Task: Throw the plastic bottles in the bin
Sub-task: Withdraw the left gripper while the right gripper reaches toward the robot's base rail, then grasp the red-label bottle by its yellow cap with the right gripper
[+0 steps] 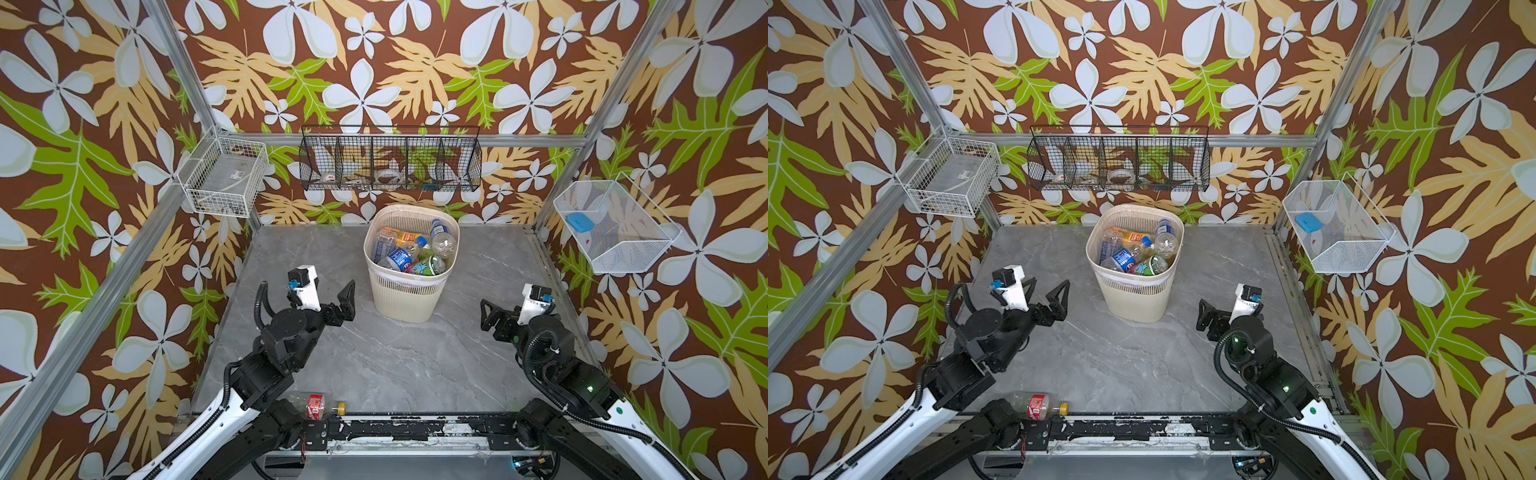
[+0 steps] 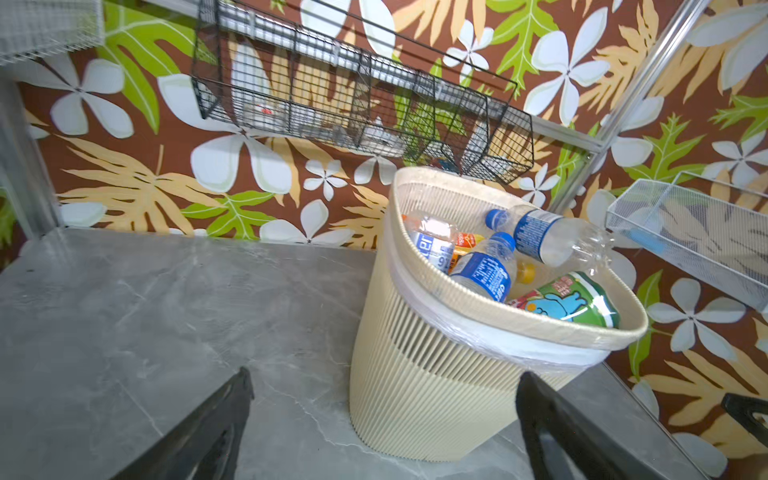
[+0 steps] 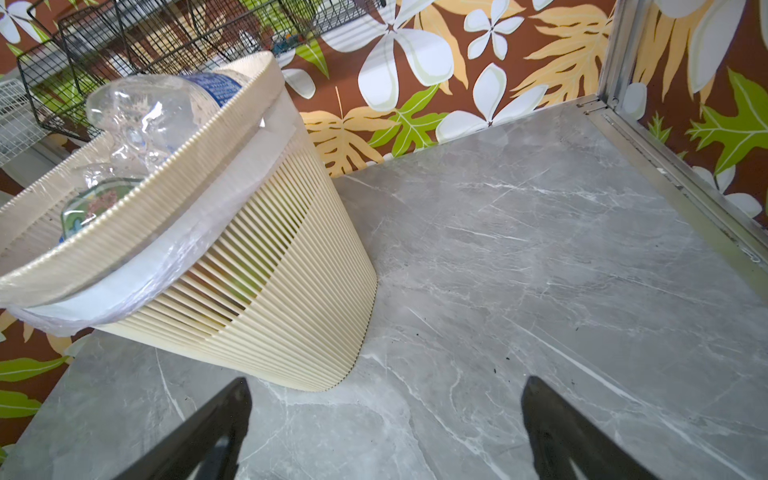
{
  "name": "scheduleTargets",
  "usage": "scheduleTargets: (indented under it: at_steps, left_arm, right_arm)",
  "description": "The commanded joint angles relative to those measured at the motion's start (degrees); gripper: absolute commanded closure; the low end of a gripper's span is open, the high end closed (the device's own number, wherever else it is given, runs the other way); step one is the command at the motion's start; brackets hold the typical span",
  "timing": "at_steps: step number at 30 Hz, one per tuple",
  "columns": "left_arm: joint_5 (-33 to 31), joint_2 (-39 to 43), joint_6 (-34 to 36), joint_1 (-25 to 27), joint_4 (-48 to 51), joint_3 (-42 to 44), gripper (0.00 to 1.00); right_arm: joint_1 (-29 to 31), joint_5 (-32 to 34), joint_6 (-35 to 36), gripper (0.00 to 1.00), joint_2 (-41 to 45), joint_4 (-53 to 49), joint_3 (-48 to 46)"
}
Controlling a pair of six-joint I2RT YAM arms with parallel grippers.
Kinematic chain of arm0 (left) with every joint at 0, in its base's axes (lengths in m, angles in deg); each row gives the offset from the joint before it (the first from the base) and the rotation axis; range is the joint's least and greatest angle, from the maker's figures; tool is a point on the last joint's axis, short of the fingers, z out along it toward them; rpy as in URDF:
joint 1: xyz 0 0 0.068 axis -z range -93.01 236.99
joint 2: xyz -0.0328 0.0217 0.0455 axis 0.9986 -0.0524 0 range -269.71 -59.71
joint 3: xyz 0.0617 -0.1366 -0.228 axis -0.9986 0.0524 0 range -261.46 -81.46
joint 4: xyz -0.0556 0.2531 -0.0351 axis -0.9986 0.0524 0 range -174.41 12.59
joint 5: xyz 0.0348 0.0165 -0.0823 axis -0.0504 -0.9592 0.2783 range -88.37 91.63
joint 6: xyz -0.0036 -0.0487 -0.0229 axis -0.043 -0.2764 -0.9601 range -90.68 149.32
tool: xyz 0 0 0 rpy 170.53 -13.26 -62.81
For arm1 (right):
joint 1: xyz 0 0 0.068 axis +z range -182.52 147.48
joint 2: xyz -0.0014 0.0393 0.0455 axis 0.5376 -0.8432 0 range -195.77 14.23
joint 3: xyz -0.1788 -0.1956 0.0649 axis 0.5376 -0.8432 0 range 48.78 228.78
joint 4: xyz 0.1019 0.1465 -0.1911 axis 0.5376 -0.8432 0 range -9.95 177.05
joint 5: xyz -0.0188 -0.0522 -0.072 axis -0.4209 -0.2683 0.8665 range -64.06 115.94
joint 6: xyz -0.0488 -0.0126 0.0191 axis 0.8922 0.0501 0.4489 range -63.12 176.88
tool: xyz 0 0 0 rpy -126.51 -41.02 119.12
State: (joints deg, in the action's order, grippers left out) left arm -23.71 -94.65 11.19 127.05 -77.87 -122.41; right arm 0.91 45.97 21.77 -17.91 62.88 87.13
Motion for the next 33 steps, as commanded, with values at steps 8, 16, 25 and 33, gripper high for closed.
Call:
scheduleTargets:
  at_steps: [8, 16, 25, 33]
  left_arm:
    - [-10.37, 0.44, 1.16, -1.32, 6.78, -0.43, 0.00]
    - [3.30, 2.02, -0.22, -16.11, 6.79, 2.06, 0.00]
    - [6.42, 4.11, -0.09, -19.13, 5.74, 5.30, 0.00]
    - [6.28, 6.54, 0.20, -19.13, 6.13, 5.87, 0.00]
  right_arm:
    - [9.52, -10.23, -2.96, 0.10, -6.91, 6.01, -0.46]
    - [37.54, -0.86, -1.54, 0.13, -18.64, 21.85, -4.40]
    - [50.32, -10.23, 7.23, 0.15, -46.26, 41.68, 0.73]
    - [51.27, -15.28, 9.72, 0.16, -60.04, 48.14, 5.80]
